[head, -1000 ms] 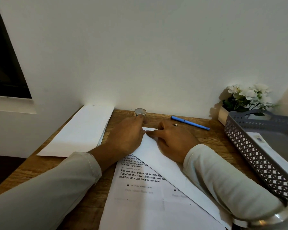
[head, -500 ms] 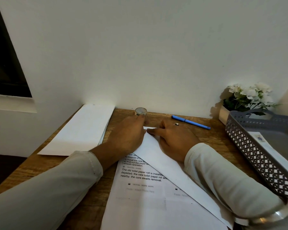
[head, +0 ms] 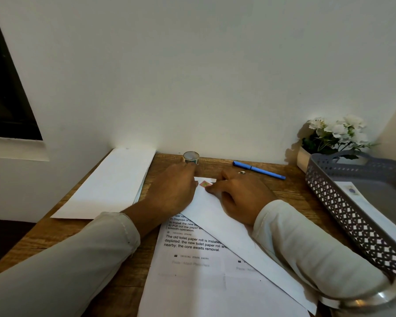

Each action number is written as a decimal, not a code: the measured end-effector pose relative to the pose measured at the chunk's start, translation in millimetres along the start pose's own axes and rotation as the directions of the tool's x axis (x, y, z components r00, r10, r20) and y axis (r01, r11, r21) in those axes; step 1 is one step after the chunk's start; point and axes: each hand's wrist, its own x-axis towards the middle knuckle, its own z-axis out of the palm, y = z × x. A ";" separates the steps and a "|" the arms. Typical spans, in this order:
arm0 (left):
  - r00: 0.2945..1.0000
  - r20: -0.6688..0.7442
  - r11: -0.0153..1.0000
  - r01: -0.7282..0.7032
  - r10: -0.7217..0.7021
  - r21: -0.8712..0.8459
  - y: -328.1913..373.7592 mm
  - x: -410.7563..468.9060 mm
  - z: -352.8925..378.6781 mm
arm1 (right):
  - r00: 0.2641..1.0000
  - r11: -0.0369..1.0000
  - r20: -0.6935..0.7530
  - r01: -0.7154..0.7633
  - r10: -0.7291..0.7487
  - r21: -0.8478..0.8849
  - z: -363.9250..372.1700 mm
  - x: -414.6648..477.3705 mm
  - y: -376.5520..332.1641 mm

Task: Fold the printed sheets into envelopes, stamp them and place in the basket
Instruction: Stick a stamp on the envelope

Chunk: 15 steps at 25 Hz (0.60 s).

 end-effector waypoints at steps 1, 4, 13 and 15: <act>1.000 -0.004 1.000 0.002 -0.002 -0.006 0.3 0.1 -0.1 | 1.000 1.000 0.028 0.002 -0.001 -0.014 1.2 0.8 -2.2; 1.000 -0.017 0.999 0.002 -0.003 -0.039 0.6 0.5 -1.3 | 0.998 1.000 0.063 -0.014 0.015 -0.019 3.1 5.3 -5.2; 1.000 0.001 1.000 0.001 -0.001 -0.030 0.4 1.3 -0.7 | 1.000 0.999 -0.013 -0.024 0.025 0.043 3.2 3.8 0.3; 1.000 0.003 1.000 0.003 -0.002 -0.030 1.0 0.5 -1.2 | 0.998 0.999 0.051 -0.047 0.047 -0.004 4.6 6.2 -3.3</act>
